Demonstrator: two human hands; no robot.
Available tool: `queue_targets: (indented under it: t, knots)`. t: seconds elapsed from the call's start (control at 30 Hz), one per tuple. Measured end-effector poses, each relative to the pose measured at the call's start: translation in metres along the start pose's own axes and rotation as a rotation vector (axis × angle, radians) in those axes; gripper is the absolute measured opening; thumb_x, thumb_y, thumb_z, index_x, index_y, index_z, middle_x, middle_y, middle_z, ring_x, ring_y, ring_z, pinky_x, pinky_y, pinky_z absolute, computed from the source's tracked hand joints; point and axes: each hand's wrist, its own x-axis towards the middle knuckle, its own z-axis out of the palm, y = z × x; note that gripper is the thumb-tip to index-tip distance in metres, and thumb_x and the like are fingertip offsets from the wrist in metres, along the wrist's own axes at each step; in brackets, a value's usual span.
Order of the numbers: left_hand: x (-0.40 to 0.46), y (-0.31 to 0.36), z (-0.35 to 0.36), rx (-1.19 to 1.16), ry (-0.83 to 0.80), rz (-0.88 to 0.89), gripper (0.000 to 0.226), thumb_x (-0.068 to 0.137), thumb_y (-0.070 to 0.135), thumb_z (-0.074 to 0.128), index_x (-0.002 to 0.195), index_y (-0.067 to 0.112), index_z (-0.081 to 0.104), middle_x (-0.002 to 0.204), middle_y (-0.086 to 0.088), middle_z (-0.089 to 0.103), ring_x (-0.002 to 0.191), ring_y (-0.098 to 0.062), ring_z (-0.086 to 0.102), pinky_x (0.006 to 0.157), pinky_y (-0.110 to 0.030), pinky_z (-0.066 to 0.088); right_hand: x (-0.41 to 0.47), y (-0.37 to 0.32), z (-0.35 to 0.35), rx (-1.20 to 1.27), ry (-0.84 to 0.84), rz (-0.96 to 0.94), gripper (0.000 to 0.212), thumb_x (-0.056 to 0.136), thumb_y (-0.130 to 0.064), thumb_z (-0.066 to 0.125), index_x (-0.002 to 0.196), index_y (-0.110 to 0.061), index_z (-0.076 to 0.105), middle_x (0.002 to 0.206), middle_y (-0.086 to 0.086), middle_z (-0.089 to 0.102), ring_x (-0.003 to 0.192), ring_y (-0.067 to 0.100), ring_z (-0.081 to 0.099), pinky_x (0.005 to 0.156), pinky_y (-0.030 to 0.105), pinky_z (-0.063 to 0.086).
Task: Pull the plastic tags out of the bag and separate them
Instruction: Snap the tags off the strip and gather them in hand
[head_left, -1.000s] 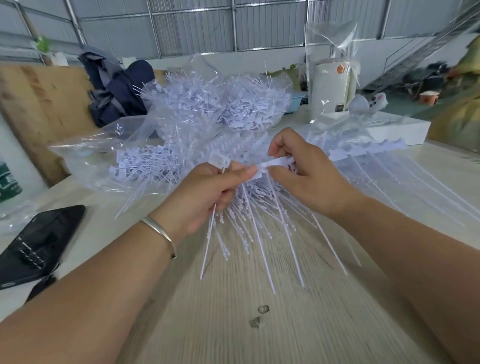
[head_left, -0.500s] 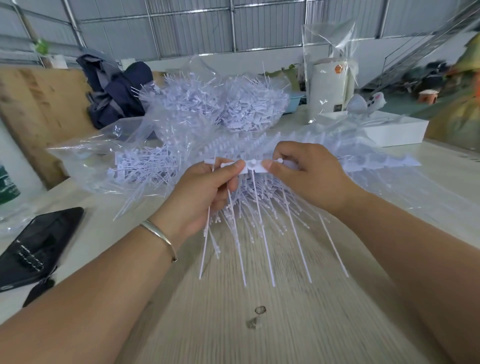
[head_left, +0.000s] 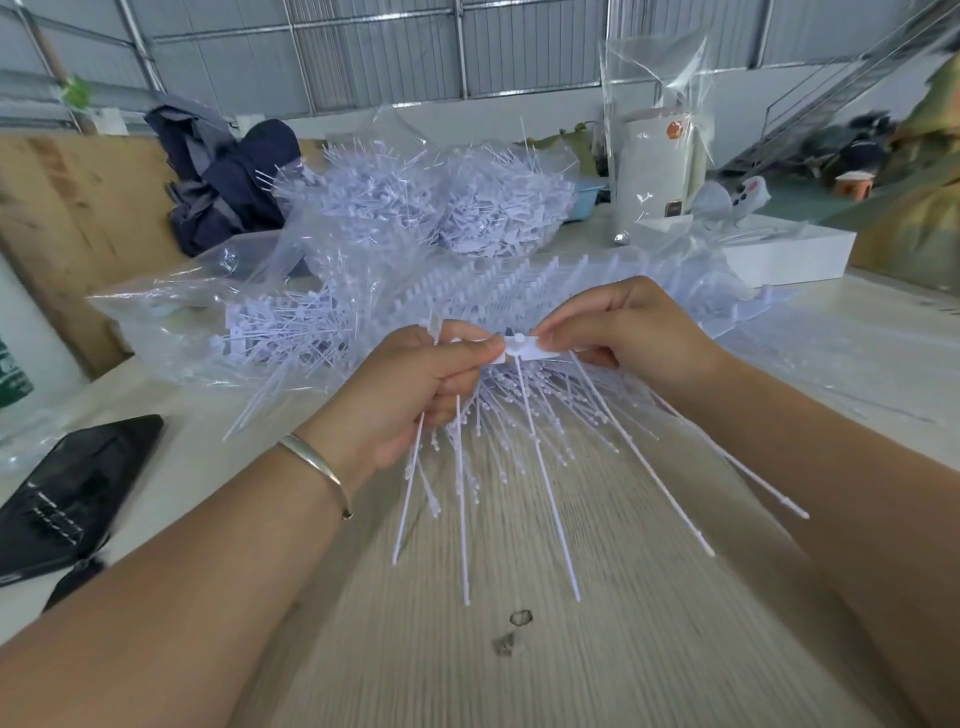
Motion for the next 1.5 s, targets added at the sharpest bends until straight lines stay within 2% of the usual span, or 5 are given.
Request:
queue_targets:
  t: [0.23,0.7,0.9,1.03,1.5]
  knots:
    - [-0.003,-0.001,-0.007,0.287,-0.022,-0.022,0.01,0.08,0.017,0.074,0.072,0.015,0.069,0.043,0.008,0.035,0.038,-0.008,0.027,0.038,-0.016,0.023,0.001,-0.002,-0.013,-0.038,0.025,0.016,0.017,0.073,-0.001,0.065,0.061,-0.009,0.073,0.043,0.004,0.036,0.045,0.015,0.025,0.044,0.021,0.023]
    - [0.005,0.0,-0.003,-0.348,0.074,-0.017,0.024,0.088,0.035,0.061,0.075,0.019,0.05,0.057,0.003,0.051,0.051,-0.009,0.051,0.044,-0.016,0.04,-0.01,-0.004,0.013,-0.568,0.036,-0.378,0.011,0.093,-0.002,0.04,0.084,-0.006,0.046,0.054,-0.004,0.036,0.052,0.014,0.032,0.054,0.033,0.026]
    - [0.002,0.003,0.001,-0.332,0.007,-0.085,0.033,0.096,0.045,0.048,0.105,0.015,0.059,0.059,0.006,0.023,0.04,-0.004,0.019,0.033,-0.015,0.019,-0.01,-0.009,0.025,-1.009,0.109,-0.499,0.019,0.089,-0.02,0.031,0.092,-0.017,0.049,0.067,-0.008,0.047,0.065,0.019,0.045,0.087,0.041,0.031]
    - [0.0,0.007,0.0,-0.287,-0.025,-0.147,0.05,0.07,0.068,0.058,0.072,0.022,0.038,0.064,0.005,0.016,0.042,-0.005,0.015,0.032,-0.016,0.017,-0.009,-0.008,0.024,-1.092,0.129,-0.515,0.027,0.088,-0.022,0.031,0.097,-0.02,0.056,0.08,-0.006,0.053,0.076,0.018,0.049,0.088,0.038,0.024]
    - [0.004,-0.002,0.001,-0.273,0.157,-0.156,0.011,0.09,0.012,0.056,0.079,0.01,0.054,0.069,-0.001,0.061,0.035,-0.006,0.023,0.03,-0.014,0.017,-0.003,-0.004,0.011,-0.984,0.196,-0.333,0.029,0.091,-0.048,0.052,0.088,-0.023,0.066,0.071,-0.011,0.059,0.067,0.004,0.052,0.082,0.031,0.036]
